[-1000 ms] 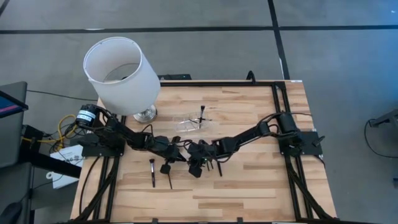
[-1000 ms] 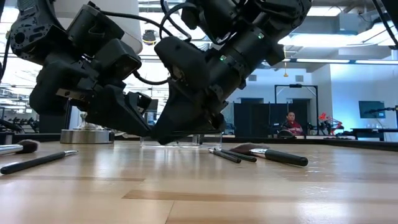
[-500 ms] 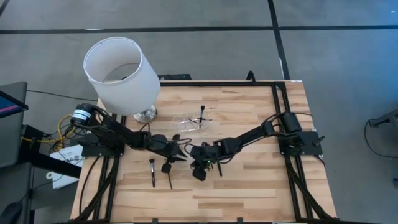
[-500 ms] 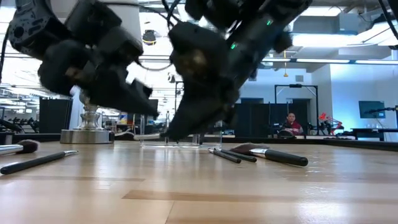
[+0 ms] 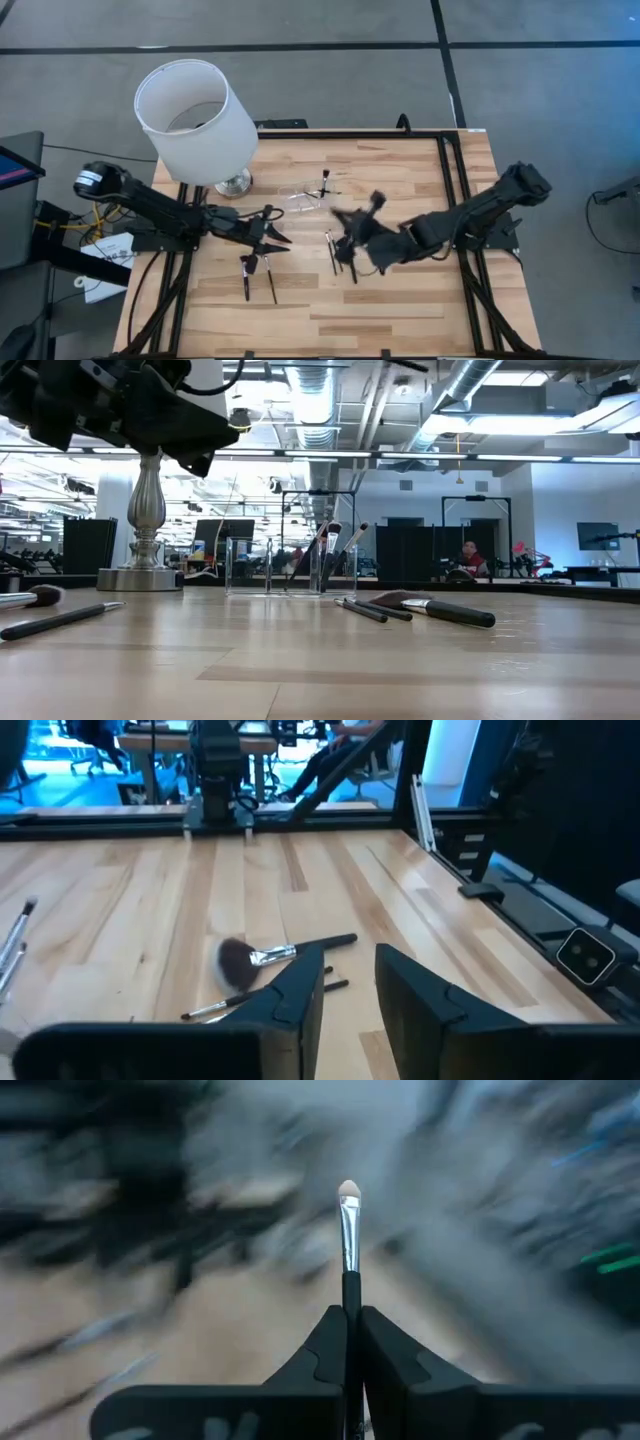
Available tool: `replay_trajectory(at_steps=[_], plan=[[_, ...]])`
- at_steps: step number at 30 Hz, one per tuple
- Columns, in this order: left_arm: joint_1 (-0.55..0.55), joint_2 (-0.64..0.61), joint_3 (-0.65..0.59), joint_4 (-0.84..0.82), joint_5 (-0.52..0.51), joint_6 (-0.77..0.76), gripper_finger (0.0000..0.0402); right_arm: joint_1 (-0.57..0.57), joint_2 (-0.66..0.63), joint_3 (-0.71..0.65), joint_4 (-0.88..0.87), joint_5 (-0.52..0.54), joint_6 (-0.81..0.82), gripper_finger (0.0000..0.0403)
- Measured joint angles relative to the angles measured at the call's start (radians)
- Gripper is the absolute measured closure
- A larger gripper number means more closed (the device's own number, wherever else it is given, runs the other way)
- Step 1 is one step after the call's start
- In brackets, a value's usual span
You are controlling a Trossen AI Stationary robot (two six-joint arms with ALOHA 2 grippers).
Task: Put items in baskets/containers
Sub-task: Put the white and black eyeshadow brush into the transparent organizer
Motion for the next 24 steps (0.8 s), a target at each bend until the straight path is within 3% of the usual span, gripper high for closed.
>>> replay_trajectory(at_steps=[2,7,12,15,19,24], plan=[[0.000,-0.012,-0.007,0.000,-0.002,0.000,0.0311,-0.018,-0.011,-0.084,0.201,0.022,-0.111,0.0399],[0.004,-0.003,-0.007,0.001,-0.006,0.001,0.0311,-0.169,0.074,-0.344,0.794,-0.326,-0.236,0.0400],[0.004,-0.001,-0.008,-0.008,-0.024,-0.003,0.0311,-0.346,0.245,-0.424,1.306,-0.624,-0.234,0.0397],[0.004,-0.001,-0.008,-0.008,-0.024,-0.003,0.0311,-0.412,0.352,-0.411,1.453,-0.749,-0.165,0.0397],[0.004,-0.001,-0.008,-0.009,-0.024,-0.003,0.0312,-0.467,0.453,-0.380,1.473,-0.761,-0.134,0.0400],[0.004,-0.001,-0.008,-0.010,-0.024,-0.002,0.0312,-0.485,0.536,-0.319,1.549,-0.785,-0.296,0.0398]])
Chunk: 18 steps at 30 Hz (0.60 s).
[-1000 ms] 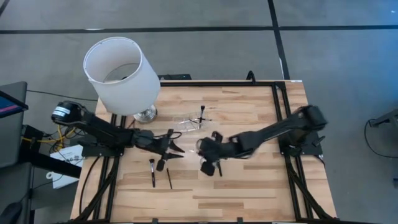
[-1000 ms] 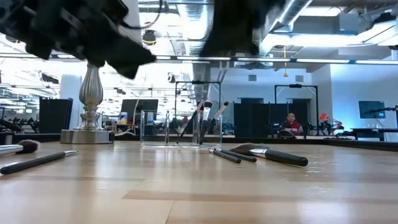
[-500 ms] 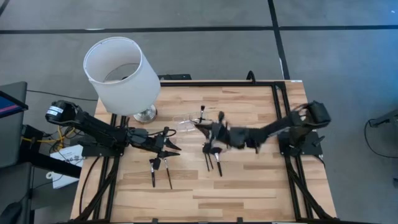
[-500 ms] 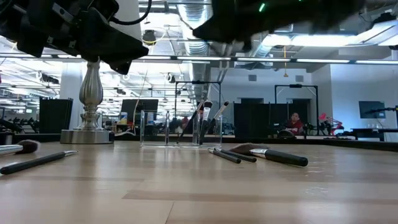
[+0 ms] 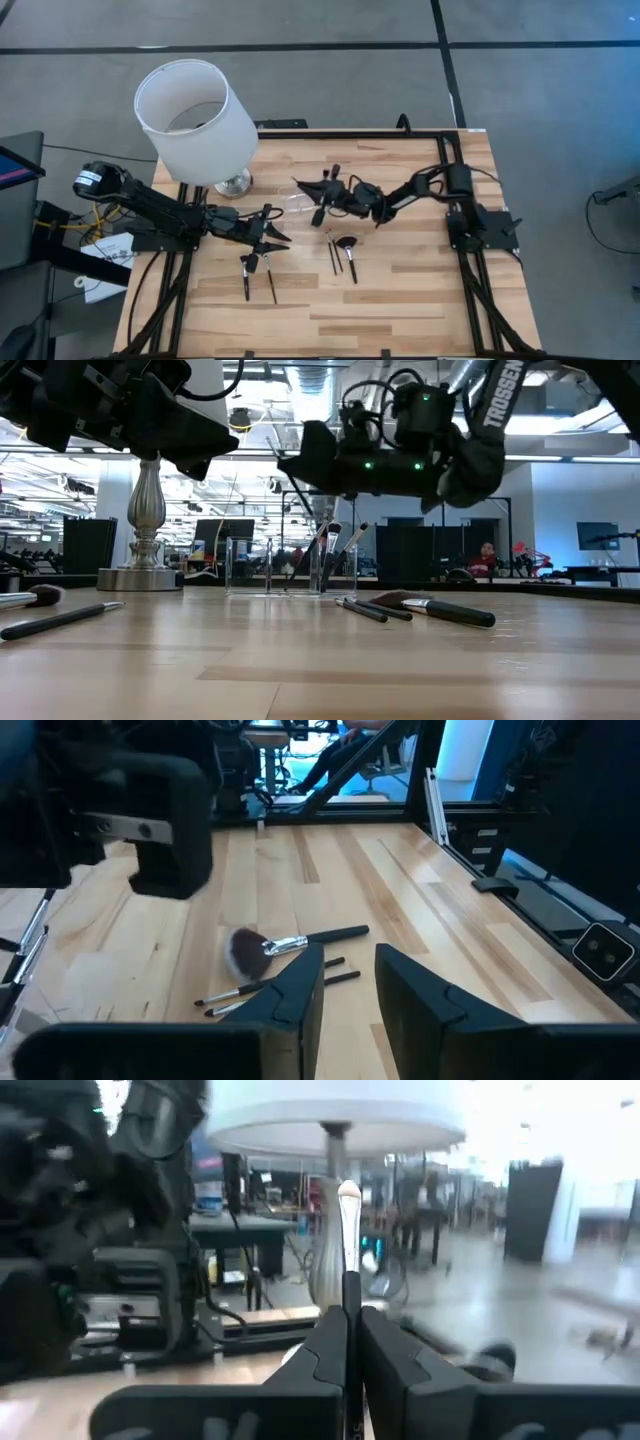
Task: Put items in baskets/containers
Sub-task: Put the white and black eyeshadow brush into the transparent organizer
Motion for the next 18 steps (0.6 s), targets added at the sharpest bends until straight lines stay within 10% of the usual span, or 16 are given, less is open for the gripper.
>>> replay_trajectory(at_steps=[18], plan=[[0.000,0.000,0.000,-0.010,0.000,0.002,0.0312,-0.020,0.067,0.130,-0.240,0.057,-0.046,0.0346]])
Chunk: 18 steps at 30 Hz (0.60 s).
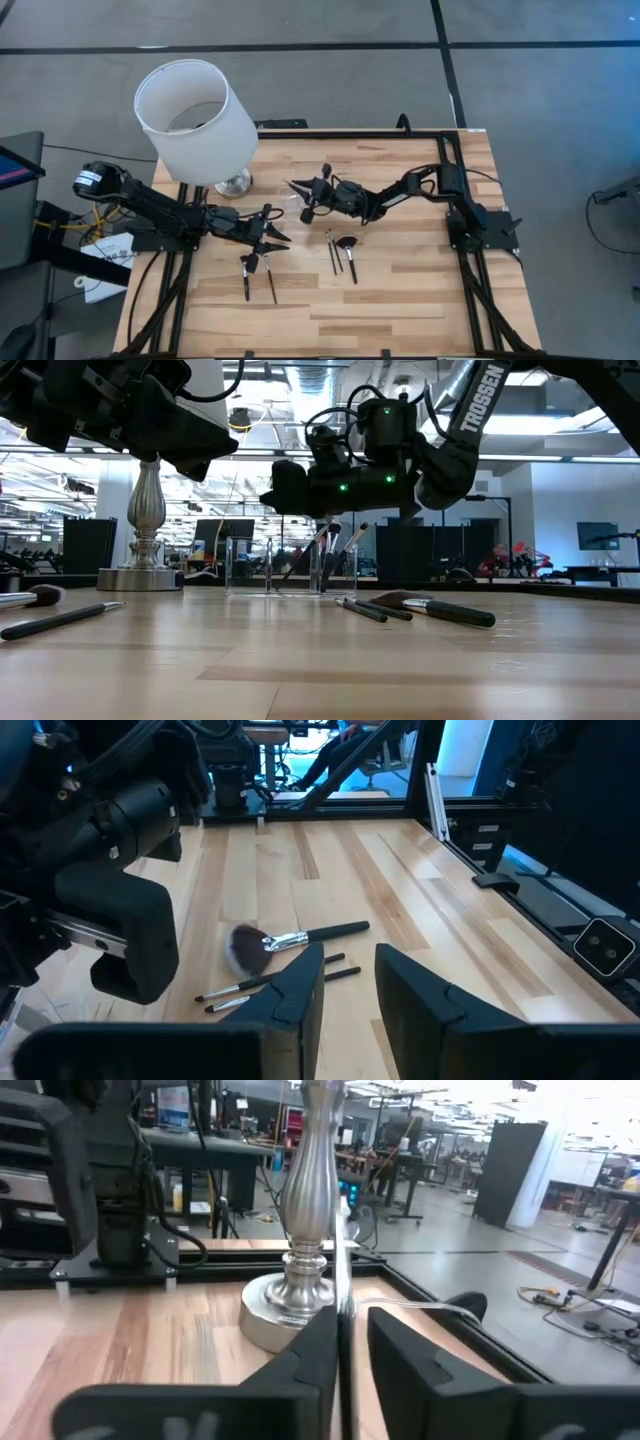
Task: Put items in baskets/containers
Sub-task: Put the white and black eyeshadow brush into the transparent organizer, then put the black powder brush into the transparent organizer
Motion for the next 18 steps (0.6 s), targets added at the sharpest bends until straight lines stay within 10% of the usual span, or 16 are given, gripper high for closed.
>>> replay_trajectory(at_steps=[12,18], plan=[[0.000,0.000,0.000,0.000,0.000,-0.003,0.0312,0.032,-0.057,-0.001,-0.019,0.040,-0.032,0.0282],[-0.001,0.001,0.000,-0.010,0.000,-0.030,0.0312,0.116,-0.315,-0.001,-0.386,0.029,0.014,0.0259]])
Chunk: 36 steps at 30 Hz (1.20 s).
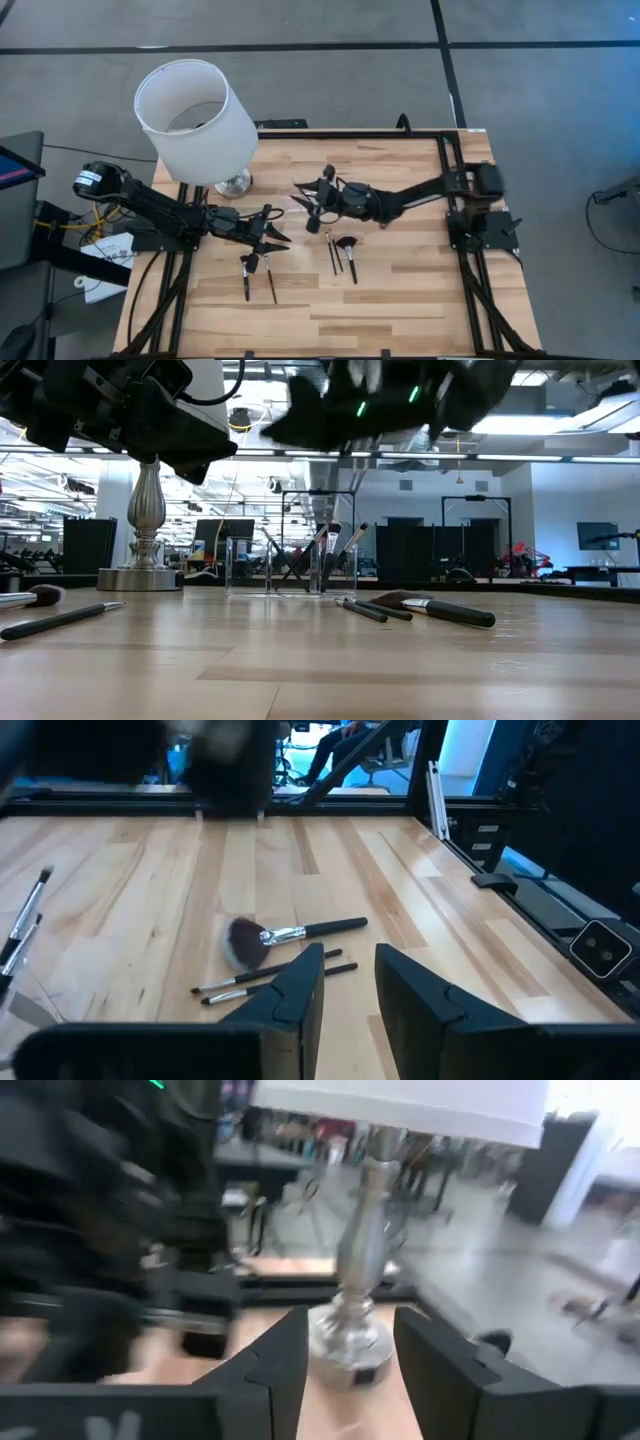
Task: Put items in baskets/containers
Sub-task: Put the black powder brush into the transparent organizer
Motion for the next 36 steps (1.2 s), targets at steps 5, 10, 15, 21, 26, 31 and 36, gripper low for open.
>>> replay_trajectory(at_steps=[5,10,15,21,26,31,36], plan=[[-0.017,0.000,-0.005,0.000,0.000,-0.002,0.0312,0.089,-0.215,0.002,-0.452,0.055,0.227,0.0251],[-0.031,0.000,-0.041,-0.016,0.046,-0.034,0.0312,0.173,-0.272,0.000,-0.707,0.131,0.400,0.0255],[-0.092,0.000,-0.051,-0.155,0.063,-0.127,0.0297,0.227,-0.191,0.000,-0.640,0.147,0.431,0.0265],[-0.178,-0.035,-0.050,-0.396,0.113,-0.070,0.0255,0.224,-0.075,0.000,-0.513,0.139,0.425,0.0264],[-0.240,-0.069,-0.051,-0.522,0.198,-0.080,0.0243,0.203,-0.038,0.000,-0.490,0.106,0.425,0.0262],[-0.289,-0.075,-0.051,-0.556,0.199,-0.025,0.0253,0.176,-0.033,0.000,-0.449,0.087,0.425,0.0266],[-0.298,-0.066,-0.083,-0.592,0.164,-0.015,0.0258,0.160,-0.034,0.001,-0.375,0.080,0.425,0.0266]])
